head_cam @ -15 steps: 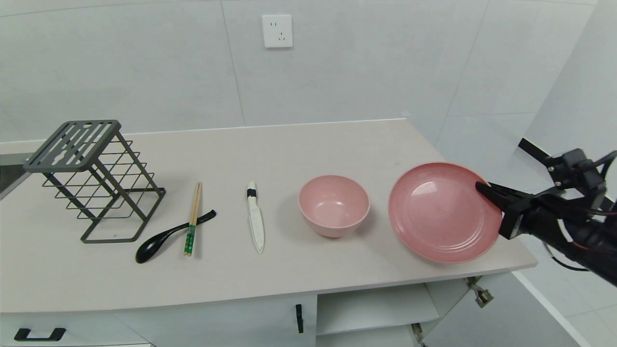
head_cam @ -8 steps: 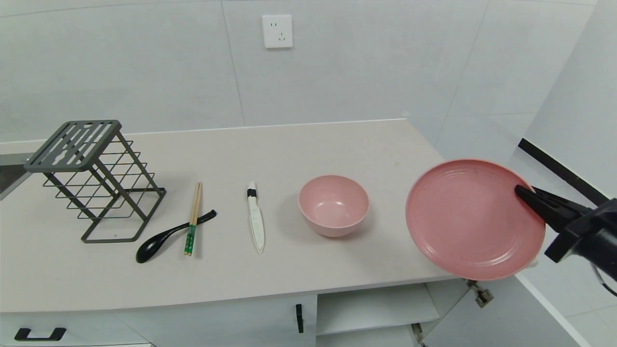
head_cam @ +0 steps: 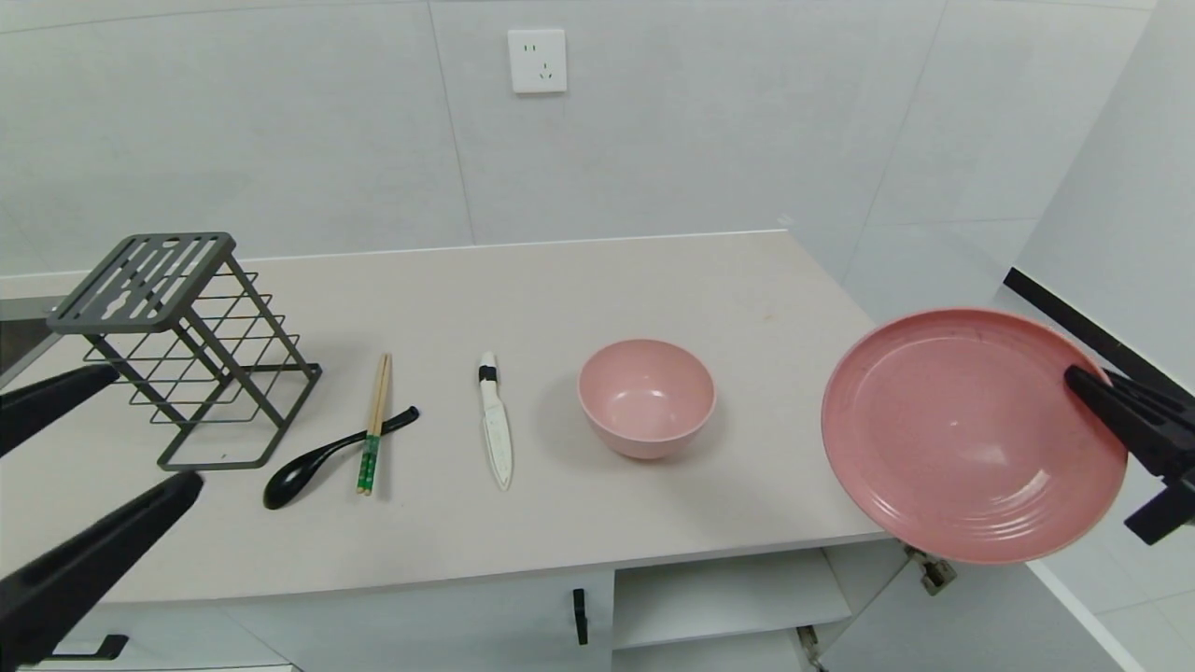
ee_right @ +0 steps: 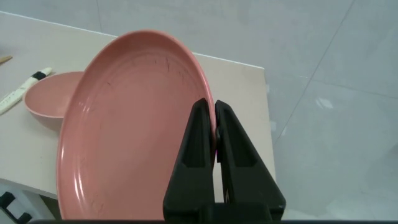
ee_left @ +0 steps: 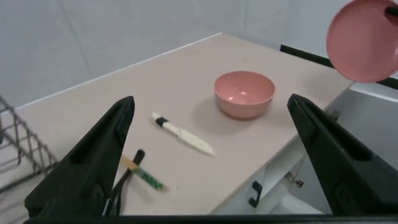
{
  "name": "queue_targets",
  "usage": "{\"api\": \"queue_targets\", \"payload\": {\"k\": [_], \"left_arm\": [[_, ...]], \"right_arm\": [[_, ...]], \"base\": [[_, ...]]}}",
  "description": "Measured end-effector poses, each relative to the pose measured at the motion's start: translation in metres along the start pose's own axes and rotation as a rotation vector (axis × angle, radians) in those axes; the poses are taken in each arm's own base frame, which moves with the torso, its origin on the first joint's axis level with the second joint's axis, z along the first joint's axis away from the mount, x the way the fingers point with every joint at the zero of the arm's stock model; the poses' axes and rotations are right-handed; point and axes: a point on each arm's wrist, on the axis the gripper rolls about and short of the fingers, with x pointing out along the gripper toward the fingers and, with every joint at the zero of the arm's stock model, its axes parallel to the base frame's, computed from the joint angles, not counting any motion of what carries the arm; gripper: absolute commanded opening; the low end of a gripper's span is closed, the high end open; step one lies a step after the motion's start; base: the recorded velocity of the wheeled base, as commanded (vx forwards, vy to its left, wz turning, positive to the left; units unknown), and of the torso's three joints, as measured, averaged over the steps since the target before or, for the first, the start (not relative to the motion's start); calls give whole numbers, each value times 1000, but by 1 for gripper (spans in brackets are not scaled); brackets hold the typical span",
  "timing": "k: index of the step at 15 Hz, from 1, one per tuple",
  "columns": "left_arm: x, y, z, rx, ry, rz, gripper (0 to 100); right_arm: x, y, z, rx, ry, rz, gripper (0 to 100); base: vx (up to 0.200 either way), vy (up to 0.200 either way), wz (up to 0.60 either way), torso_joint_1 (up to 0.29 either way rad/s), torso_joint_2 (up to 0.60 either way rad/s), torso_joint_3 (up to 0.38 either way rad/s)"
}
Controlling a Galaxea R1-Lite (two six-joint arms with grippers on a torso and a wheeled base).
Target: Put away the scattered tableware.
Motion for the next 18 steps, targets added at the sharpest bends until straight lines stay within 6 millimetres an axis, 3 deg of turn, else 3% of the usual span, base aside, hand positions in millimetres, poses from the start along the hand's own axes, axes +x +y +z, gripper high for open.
{"api": "queue_targets", "payload": {"k": [3, 6, 11, 18], "left_arm": [[52, 14, -3, -25, -25, -115, 100], [96, 14, -12, -180, 26, -188, 100], [142, 25, -32, -312, 224, -67, 100], [200, 10, -61, -284, 355, -165, 100]], "right_arm": [[-7, 2, 3, -14, -24, -2, 0], [-9, 2, 5, -19, -38, -3, 0], [-11, 2, 7, -23, -45, -6, 0], [-11, 3, 5, -25, -40, -5, 0]], "base": [[0, 0, 0, 0, 0, 0], [0, 0, 0, 0, 0, 0], [0, 0, 0, 0, 0, 0], [0, 0, 0, 0, 0, 0]]}}
